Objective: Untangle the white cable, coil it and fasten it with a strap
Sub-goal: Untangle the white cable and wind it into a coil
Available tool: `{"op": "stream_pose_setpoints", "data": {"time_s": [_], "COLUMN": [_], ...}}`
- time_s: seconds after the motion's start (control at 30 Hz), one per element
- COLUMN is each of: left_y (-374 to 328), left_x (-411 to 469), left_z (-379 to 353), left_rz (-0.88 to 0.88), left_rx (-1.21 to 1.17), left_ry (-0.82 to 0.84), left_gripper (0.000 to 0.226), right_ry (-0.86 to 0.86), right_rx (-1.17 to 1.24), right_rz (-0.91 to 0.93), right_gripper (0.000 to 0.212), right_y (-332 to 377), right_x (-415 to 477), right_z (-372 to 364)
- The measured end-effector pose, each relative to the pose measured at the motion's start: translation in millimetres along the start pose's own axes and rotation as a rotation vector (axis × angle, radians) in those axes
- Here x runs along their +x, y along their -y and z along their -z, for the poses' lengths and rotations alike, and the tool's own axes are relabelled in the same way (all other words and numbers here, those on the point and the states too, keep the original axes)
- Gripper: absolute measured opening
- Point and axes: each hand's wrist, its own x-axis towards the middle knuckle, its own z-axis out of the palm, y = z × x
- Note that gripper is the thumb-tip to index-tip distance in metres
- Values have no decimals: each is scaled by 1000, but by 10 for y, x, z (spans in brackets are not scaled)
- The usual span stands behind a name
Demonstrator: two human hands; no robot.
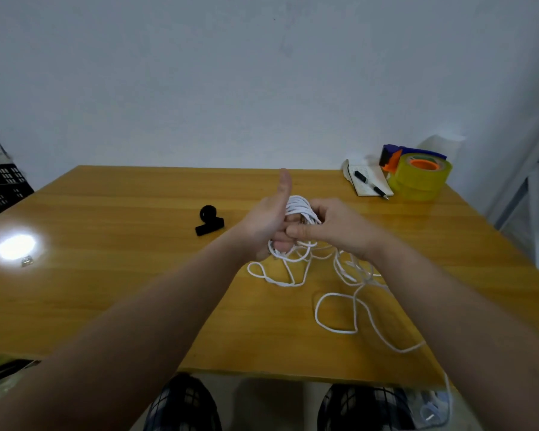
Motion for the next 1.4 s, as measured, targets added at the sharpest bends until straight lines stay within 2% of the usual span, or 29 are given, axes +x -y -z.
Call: {"op": "stream_pose_setpoints", "data": {"time_s": [0.03,0.1,0.2,0.27,0.33,0.4,0.47,0.57,0.73,0.87,0.93,1.03,1.13,1.27,1.33,1.4], "left_y": [0,7,33,70,121,144,185,239,262,278,240,184,152,127,162,218], "left_x": [14,33,64,59,41,2,9,52,25,-5,-2,13,43,83,91,74], "left_z": [12,49,139,214,265,256,227,205,46,-122,-130,-58,10,163,285,347], "left_rz": [0,-44,-142,-194,-235,-287,-307,-252,-157,-112,-99,-105,-125,-158,-162,-149], "left_rx": [-52,-79,-13,65,178,328,358,261,-189,-467,-513,-332,-111,-54,-8,77], "left_ry": [0,-32,-17,21,3,-77,-144,-171,-139,-143,-133,-89,-165,-315,-344,-305], "left_gripper": [64,58,34,25,33,27,26,36,36,33,31,31,35,34,34,33], "right_ry": [-38,-99,-177,-194,-181,-202,-255,-322,-473,-513,-516,-448,-316,-110,-107,-254], "right_rx": [3,-17,-30,16,74,132,237,327,-338,-421,-407,-359,-168,-177,-182,-244], "right_rz": [-5,-8,-13,-43,-78,-101,-125,-103,102,194,202,195,131,7,-25,12], "right_gripper": [26,43,55,43,30,30,26,18,19,19,25,31,38,21,16,19], "right_y": [10,-1,-11,-80,-107,-125,-124,-115,-241,-327,-340,-282,-181,-163,-204,-236], "right_x": [3,3,-18,-2,-3,18,37,91,116,114,111,69,50,8,-16,5], "right_z": [-12,-26,-55,-60,-90,-130,-165,-204,-208,-212,-210,-197,-155,35,146,235]}}
